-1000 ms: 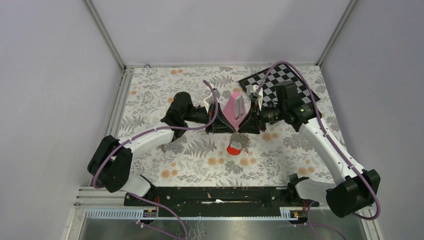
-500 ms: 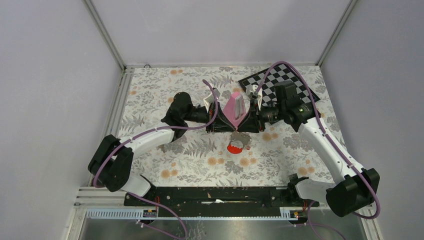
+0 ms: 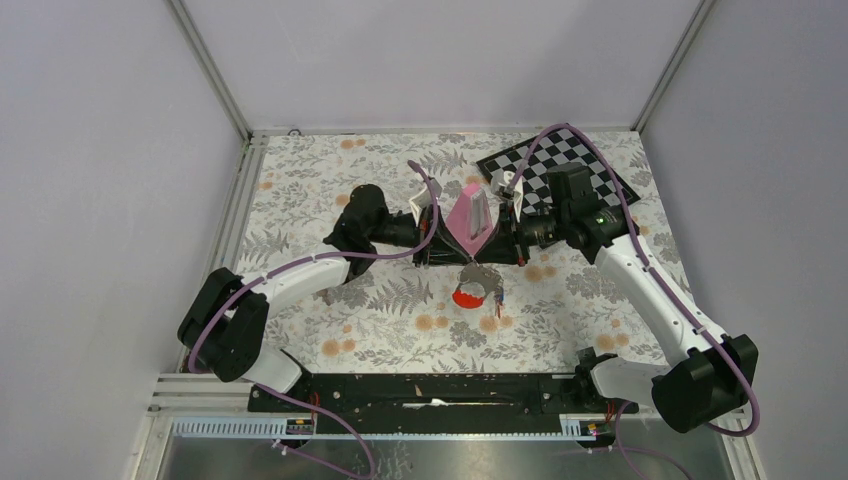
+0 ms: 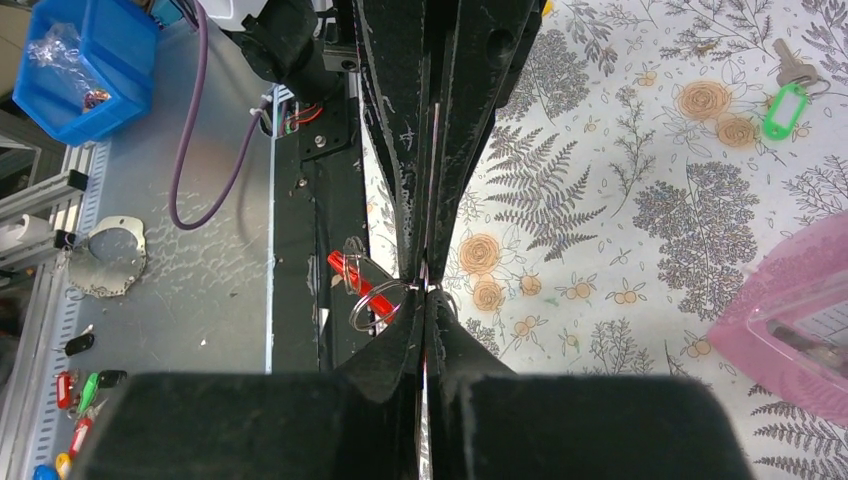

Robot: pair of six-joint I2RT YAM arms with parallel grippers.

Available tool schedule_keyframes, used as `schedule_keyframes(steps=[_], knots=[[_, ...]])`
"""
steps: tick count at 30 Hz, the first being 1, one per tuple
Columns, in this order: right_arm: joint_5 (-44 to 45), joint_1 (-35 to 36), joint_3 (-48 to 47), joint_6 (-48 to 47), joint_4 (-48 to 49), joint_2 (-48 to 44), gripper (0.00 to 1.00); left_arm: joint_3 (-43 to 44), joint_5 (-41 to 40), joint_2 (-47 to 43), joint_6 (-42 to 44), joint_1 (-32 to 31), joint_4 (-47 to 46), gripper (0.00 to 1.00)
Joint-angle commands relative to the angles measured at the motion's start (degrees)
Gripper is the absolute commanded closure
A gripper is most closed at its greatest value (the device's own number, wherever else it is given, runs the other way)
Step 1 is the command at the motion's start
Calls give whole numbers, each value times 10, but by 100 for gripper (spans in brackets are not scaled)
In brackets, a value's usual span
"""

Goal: Put the keys on the keyring

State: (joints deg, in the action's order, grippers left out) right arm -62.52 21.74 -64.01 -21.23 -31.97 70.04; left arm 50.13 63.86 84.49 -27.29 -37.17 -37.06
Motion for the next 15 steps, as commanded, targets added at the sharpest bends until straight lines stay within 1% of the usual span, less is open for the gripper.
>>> schedule_keyframes(steps=[1,3,4,5,9,10,12,15], knots=[[4,7,-24,-40,-24,-2,100,7,-7,-5,27,1,-21,97],[24,9,-44,-73,-57,-1,100,17,-3,-9,58,1,13,89],[47,13,-56,-97,-76,-1,100,27,0,-11,82,2,46,83],[69,21,-68,-119,-99,0,100,47,0,-13,117,2,86,74],[135,50,-103,-183,-176,8,100,126,-9,-14,288,3,304,51],[149,56,-111,-198,-194,11,100,143,-14,-13,328,3,365,47],[181,69,-128,-223,-226,15,100,172,-25,-10,410,3,444,41],[216,81,-148,-243,-249,12,100,193,-36,-7,448,3,489,38]])
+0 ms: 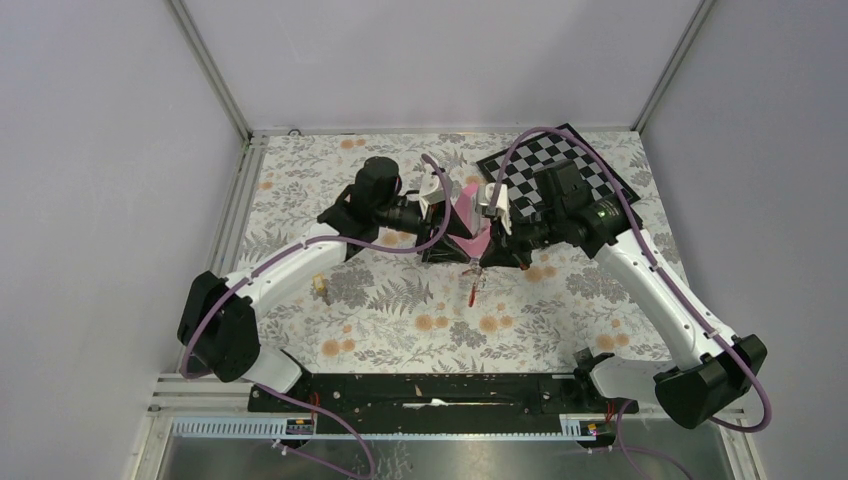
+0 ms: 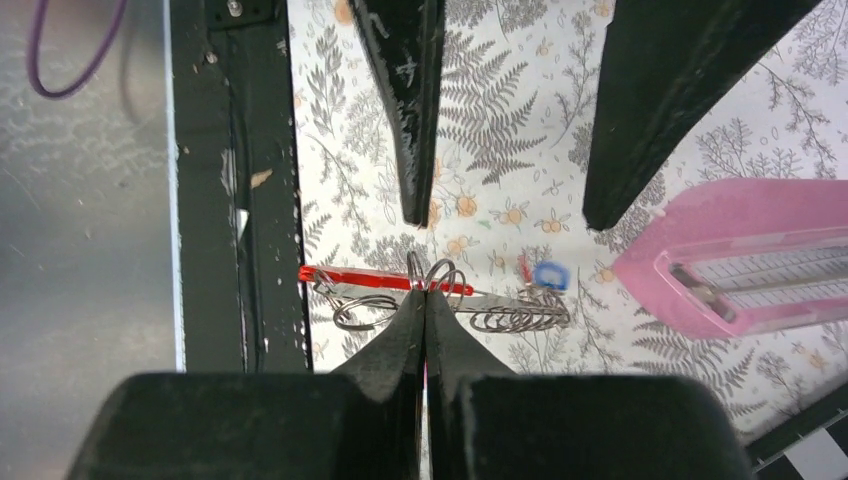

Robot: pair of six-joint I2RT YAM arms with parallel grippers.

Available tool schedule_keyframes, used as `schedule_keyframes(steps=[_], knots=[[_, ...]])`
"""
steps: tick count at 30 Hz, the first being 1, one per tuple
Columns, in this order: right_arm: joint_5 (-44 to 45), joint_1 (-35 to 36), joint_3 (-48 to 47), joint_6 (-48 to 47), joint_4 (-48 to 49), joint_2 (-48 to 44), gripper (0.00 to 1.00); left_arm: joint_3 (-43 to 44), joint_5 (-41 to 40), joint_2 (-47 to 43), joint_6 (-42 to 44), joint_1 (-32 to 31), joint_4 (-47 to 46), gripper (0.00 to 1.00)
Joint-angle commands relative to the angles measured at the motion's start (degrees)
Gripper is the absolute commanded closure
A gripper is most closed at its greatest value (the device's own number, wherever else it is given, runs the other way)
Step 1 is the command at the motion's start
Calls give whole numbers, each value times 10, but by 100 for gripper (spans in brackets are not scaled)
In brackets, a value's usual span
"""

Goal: Put the keys on the keyring

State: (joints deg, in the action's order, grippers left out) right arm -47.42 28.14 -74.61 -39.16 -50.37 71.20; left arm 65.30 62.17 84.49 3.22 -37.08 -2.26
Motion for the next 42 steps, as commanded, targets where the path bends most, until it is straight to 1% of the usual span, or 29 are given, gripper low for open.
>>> schedule_keyframes(steps=[1,4,10,12,17,23,28,38,42], knots=[[69,18,-46,-66,-68,-2,100,45,-18,-5,142,2,144,38],[73,20,-53,-65,-68,-7,100,51,-12,0,139,-3,145,42],[85,20,-47,-48,-55,-18,100,50,33,3,137,-18,143,49],[84,20,-40,-40,-41,-23,100,47,33,5,119,-24,118,54],[75,20,-9,-17,-8,-33,100,40,17,16,33,-37,42,62],[65,19,3,2,8,-30,100,35,0,26,-22,-46,-6,66],[63,19,4,12,16,-28,100,27,8,27,-20,-50,-7,67],[62,17,10,20,24,-32,100,10,6,27,-9,-53,-7,73],[63,15,12,22,27,-34,100,5,4,21,3,-52,1,74]])
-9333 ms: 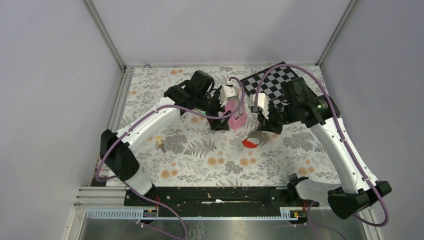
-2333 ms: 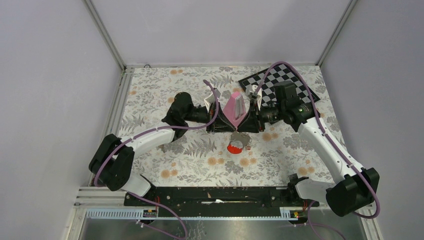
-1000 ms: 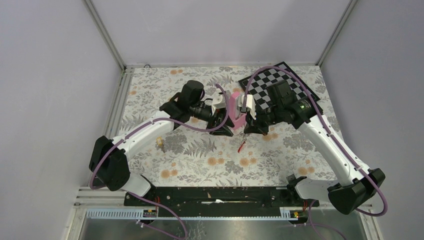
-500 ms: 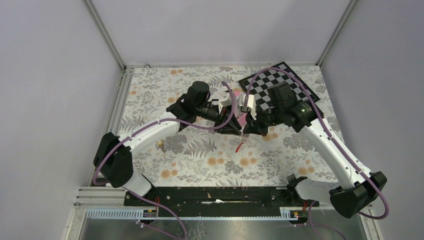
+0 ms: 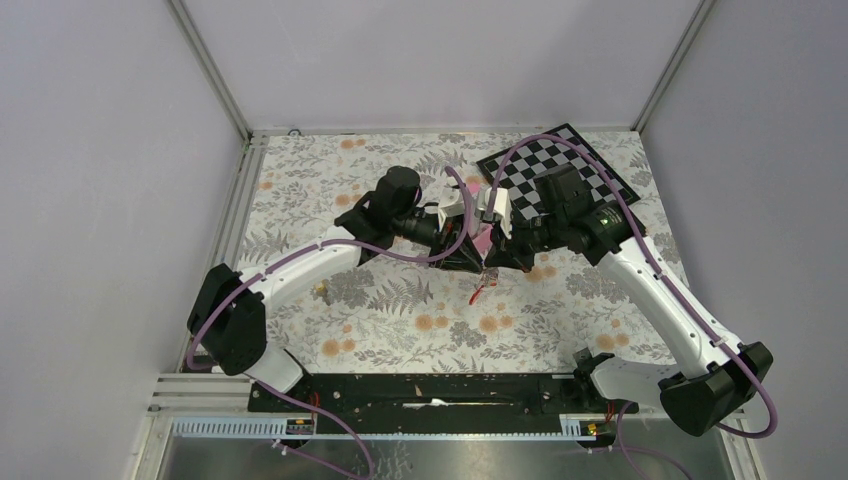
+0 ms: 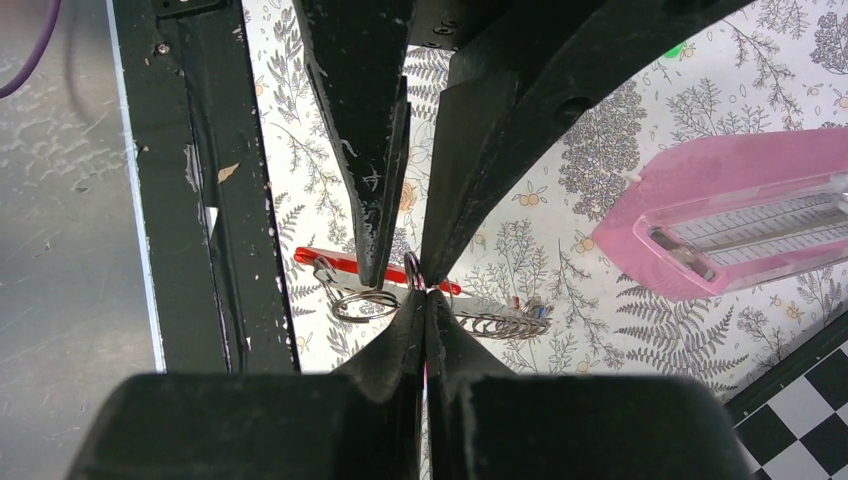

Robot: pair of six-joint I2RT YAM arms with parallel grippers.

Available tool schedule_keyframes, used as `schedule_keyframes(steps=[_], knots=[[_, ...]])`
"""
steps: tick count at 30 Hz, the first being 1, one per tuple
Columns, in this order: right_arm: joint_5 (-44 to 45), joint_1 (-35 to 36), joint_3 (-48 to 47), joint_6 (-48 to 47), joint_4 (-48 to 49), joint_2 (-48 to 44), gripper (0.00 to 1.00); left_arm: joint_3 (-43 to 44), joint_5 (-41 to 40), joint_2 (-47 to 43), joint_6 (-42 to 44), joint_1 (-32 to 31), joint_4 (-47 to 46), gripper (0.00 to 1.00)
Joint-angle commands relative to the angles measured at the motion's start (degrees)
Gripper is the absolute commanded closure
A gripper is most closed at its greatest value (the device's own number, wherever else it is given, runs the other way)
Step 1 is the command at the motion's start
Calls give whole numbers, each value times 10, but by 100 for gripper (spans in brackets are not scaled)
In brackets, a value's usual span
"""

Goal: Put the keys on the keyring

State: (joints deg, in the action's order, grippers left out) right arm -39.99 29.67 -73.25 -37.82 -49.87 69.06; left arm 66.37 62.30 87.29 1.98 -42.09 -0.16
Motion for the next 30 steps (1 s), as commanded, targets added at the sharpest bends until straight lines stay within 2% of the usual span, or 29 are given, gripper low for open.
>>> schedule_keyframes(steps=[1,6,8,10,12,17,19,22,24,26,27,30], knots=[[-12,-1,-1,9,22,-12,100,-7,3,-7,17,-3,-20,74],[-17,-5,0,13,24,-14,100,-8,2,-10,17,-3,-19,80],[-19,-7,1,13,24,-14,100,-7,2,-9,16,-3,-19,88],[-24,-9,3,16,26,-15,100,-4,3,-9,16,-3,-19,100],[-30,-11,6,19,28,-18,100,-2,6,-9,16,-3,-19,100],[-49,-29,15,30,36,-32,72,-12,37,-20,-2,10,-45,100],[-63,-43,23,34,44,-44,65,-33,54,-27,-62,19,-115,100],[-90,-69,38,43,58,-62,59,-86,71,-35,-202,33,-288,100],[-106,-81,45,48,63,-70,58,-127,73,-36,-318,38,-431,100],[-119,-90,50,51,65,-76,58,-168,65,-34,-399,39,-560,100],[-126,-94,50,52,65,-76,58,-180,59,-33,-420,40,-592,100],[-141,-101,51,56,66,-77,58,-195,46,-32,-442,39,-613,100]])
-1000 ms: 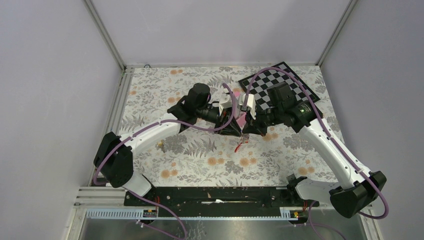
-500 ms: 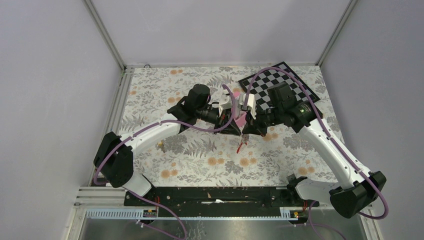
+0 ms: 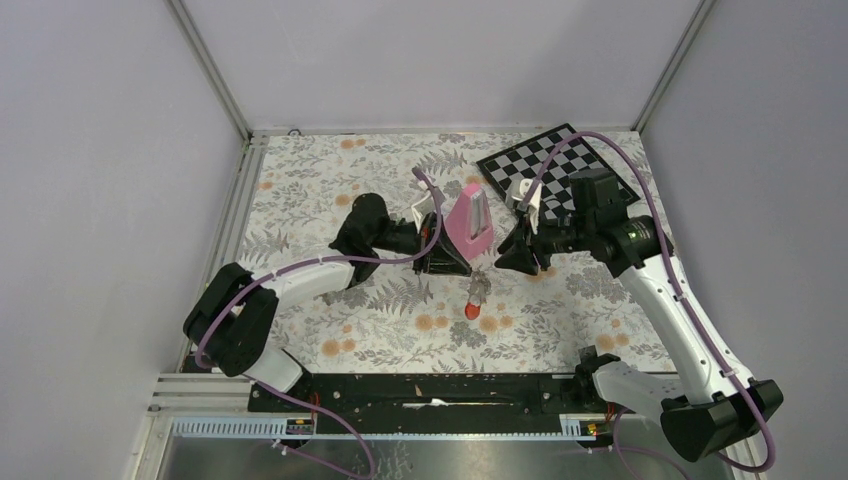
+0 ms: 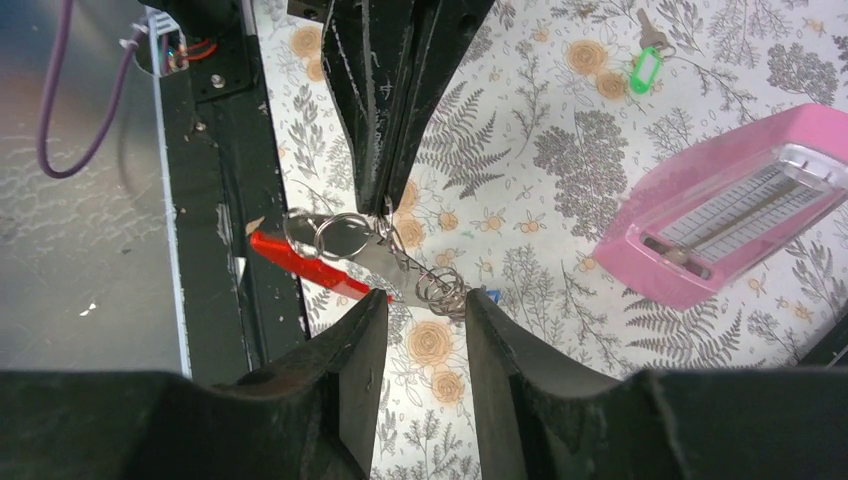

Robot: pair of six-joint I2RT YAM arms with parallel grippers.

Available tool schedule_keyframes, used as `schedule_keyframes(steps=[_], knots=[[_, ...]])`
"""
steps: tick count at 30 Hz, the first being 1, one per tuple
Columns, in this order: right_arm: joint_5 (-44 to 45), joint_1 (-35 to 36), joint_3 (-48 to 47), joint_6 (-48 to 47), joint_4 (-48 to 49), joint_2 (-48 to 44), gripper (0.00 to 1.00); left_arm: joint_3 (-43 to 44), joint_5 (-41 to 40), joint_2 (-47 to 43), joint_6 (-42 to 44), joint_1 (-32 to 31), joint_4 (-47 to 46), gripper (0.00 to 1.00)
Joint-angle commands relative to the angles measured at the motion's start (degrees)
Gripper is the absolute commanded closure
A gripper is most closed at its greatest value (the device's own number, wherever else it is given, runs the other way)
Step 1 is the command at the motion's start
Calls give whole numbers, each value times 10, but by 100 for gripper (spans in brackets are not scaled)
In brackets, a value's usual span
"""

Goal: Put the keys on the keyring

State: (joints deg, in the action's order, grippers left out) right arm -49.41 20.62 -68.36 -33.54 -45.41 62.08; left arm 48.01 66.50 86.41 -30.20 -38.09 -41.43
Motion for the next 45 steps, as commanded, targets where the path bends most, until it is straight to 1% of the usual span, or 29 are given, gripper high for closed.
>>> schedule_keyframes(steps=[1,8,13,20,26,29,30,32,34,40,45], knots=[[-50,-12,2,14,21,-6,58,-15,-1,-24,-130,-1,-211,100],[-54,-12,8,12,28,3,58,-50,-66,-18,-242,-1,-341,100],[-63,-13,4,14,32,10,58,-68,-111,-3,-298,-3,-410,100],[-107,-13,-6,18,34,27,55,-64,-123,12,-323,-17,-432,100],[-156,-14,-7,40,60,49,54,-53,-100,21,-308,-27,-427,100],[-175,-13,6,60,84,59,61,-40,-79,25,-296,-33,-426,100],[-185,-13,11,68,93,61,66,-36,-73,26,-291,-35,-423,100],[-199,-12,22,76,105,63,72,-27,-62,26,-276,-35,-408,100],[-206,-12,29,77,107,61,75,-21,-57,24,-251,-34,-371,100],[-206,-12,63,73,106,44,80,-5,-63,23,-182,-31,-267,100],[-161,-12,60,42,74,26,80,20,-76,18,-121,-21,-162,100]])
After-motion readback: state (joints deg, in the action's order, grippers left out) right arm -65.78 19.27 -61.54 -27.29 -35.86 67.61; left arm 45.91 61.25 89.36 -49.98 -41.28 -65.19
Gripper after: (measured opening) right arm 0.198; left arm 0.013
